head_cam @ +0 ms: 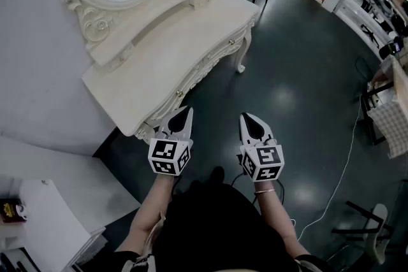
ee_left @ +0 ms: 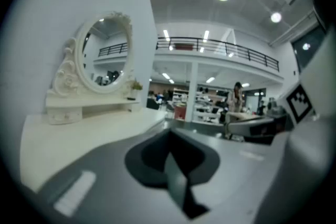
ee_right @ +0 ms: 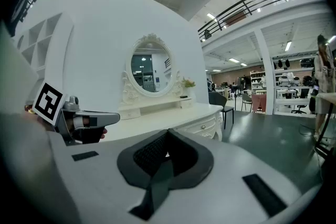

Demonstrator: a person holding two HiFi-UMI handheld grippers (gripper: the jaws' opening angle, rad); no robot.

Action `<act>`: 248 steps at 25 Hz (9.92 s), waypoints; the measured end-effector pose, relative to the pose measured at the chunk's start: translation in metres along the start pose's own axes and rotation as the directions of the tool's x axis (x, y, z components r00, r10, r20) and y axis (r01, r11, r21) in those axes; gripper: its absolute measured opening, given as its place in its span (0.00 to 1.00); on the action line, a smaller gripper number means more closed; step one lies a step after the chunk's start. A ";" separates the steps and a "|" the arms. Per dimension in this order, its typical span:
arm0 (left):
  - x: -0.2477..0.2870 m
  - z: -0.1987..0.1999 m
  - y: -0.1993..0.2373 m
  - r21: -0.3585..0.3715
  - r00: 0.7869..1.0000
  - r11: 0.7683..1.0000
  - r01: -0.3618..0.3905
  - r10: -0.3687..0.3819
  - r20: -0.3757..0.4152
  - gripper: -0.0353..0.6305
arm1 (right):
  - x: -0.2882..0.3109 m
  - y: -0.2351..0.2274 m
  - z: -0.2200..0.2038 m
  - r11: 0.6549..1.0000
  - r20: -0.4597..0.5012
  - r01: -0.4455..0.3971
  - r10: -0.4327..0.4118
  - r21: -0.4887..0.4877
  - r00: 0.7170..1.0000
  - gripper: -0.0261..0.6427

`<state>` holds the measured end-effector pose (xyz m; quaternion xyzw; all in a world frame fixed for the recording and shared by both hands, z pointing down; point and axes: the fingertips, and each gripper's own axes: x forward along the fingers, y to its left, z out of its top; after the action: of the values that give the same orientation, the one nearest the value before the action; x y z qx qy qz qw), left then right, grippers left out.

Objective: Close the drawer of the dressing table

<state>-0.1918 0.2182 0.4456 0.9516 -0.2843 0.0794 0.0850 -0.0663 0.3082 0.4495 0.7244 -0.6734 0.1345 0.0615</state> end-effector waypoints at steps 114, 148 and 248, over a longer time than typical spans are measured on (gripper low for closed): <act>0.473 0.063 0.232 -0.133 0.983 0.982 -0.136 0.118 -0.139 0.06 | 0.619 -0.194 0.117 0.916 -0.277 -0.358 0.302 -0.179 0.912 0.19; 0.487 0.057 0.252 -0.174 0.975 0.967 -0.185 0.159 -0.153 0.06 | 0.672 -0.188 0.103 0.862 -0.359 -0.450 0.354 -0.233 0.864 0.17; 0.421 0.084 0.241 -0.059 0.977 0.977 -0.203 0.198 -0.081 0.06 | 0.489 -0.169 0.138 0.947 -0.150 -0.318 0.309 -0.037 0.939 0.05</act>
<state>0.0309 -0.2197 0.4761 0.9110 -0.3781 0.1135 0.1192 0.1443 -0.1834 0.4690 0.5942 -0.7779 0.1731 0.1090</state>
